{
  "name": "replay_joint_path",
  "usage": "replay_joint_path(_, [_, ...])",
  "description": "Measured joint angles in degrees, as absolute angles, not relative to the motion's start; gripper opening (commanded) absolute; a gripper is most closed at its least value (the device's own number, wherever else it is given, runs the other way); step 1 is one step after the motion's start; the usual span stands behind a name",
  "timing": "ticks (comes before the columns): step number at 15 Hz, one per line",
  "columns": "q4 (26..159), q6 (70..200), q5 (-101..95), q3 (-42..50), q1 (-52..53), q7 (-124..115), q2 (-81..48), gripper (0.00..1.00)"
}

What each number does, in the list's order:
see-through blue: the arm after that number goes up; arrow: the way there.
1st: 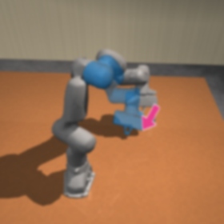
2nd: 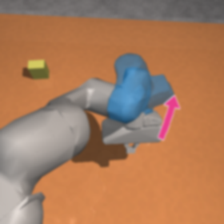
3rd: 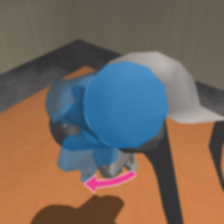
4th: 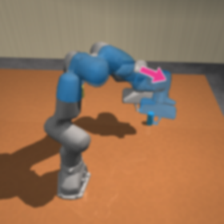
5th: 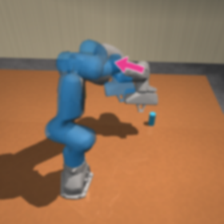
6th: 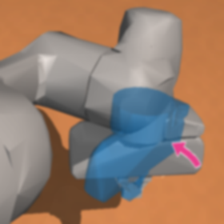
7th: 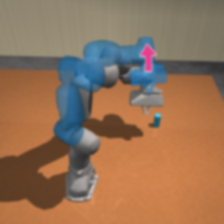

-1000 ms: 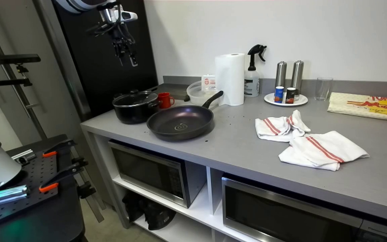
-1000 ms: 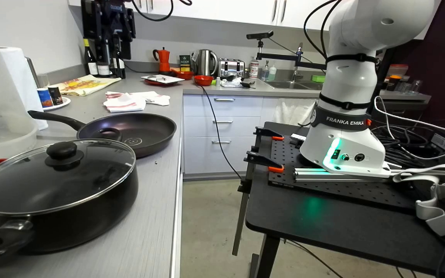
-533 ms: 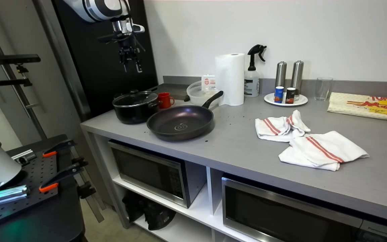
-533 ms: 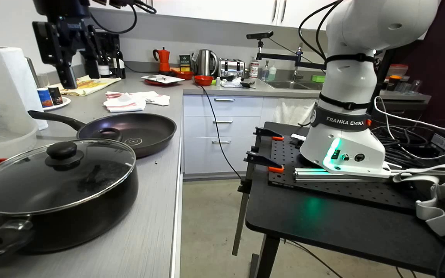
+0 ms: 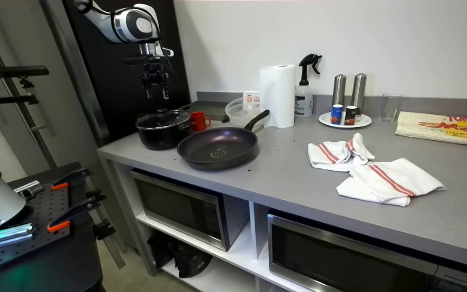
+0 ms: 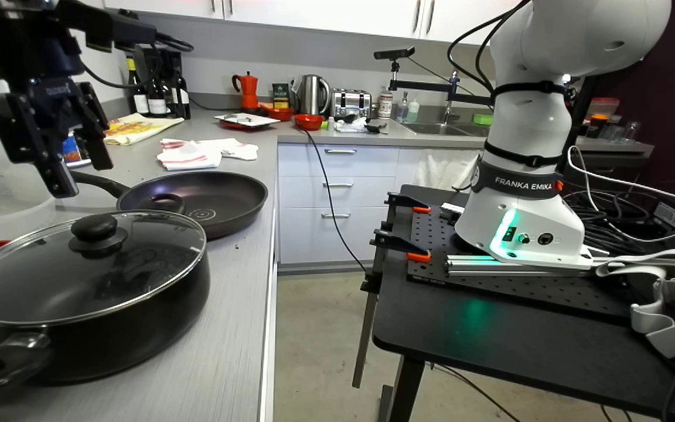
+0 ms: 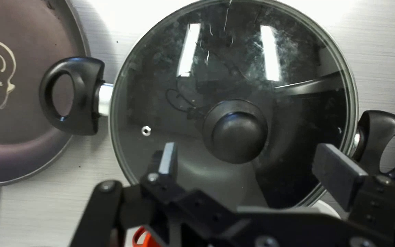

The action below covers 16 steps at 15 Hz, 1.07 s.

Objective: Put the glass lid on the pan on the right.

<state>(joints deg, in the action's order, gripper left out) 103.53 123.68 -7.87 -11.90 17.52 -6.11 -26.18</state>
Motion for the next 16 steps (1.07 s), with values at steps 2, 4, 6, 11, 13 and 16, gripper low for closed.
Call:
replay_joint_path(2, [102.29, 123.47, -7.87, -11.91, 18.43, -5.48, -28.07, 1.00])
replay_joint_path(4, [101.35, 123.39, -7.87, -11.91, 18.88, -4.81, -29.79, 1.00])
replay_joint_path(6, [100.71, 123.37, -7.87, -11.91, 19.03, -4.24, -31.32, 1.00])
replay_joint_path(11, [99.52, 123.36, -7.87, -11.55, 18.85, -2.94, -34.08, 0.82])
replay_joint_path(13, [99.24, 123.36, -7.87, -11.46, 18.75, -2.59, -34.61, 0.69])
replay_joint_path(16, [98.96, 123.36, -7.87, -11.36, 18.68, -2.19, -34.92, 0.48])
